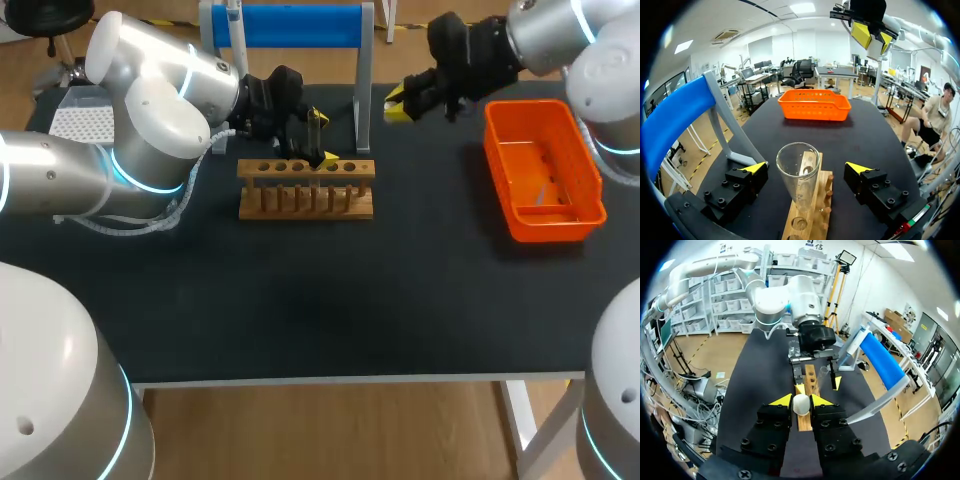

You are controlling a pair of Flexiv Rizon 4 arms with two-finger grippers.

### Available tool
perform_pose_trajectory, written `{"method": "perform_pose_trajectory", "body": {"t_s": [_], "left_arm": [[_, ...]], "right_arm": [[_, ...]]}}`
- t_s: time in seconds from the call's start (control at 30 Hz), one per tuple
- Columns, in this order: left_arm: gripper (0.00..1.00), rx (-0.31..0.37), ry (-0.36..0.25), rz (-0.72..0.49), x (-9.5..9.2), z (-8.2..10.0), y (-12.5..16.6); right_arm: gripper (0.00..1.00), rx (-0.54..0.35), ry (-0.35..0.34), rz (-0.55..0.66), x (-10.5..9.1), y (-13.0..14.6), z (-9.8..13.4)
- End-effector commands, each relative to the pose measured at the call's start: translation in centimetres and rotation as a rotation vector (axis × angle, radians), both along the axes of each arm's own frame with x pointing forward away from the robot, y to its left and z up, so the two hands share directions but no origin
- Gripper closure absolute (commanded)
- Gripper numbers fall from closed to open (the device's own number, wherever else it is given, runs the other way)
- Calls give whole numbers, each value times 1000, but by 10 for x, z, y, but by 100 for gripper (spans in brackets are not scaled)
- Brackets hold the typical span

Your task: Invert the test tube, pick up the pipette, mount the tip to pipette, aspirate from beaker and dispense into the tube, eject the tip, return the pipette, and cap with the stopper.

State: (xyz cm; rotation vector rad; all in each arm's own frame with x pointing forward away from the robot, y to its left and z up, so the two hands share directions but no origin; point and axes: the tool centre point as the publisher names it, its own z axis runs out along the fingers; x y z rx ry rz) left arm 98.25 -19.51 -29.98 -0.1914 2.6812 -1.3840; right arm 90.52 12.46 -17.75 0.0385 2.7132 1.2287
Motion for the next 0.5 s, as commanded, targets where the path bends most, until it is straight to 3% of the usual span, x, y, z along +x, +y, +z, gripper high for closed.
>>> {"method": "perform_pose_trajectory", "body": {"t_s": [0.03, 0.5], "left_arm": [[0, 1, 3, -3, 1, 0, 0], [0, 9, -2, 39, -7, -3, 17]], "right_arm": [[100, -14, 26, 31, 10, 16, -2], [100, -22, 36, 74, 15, 44, -11]]}}
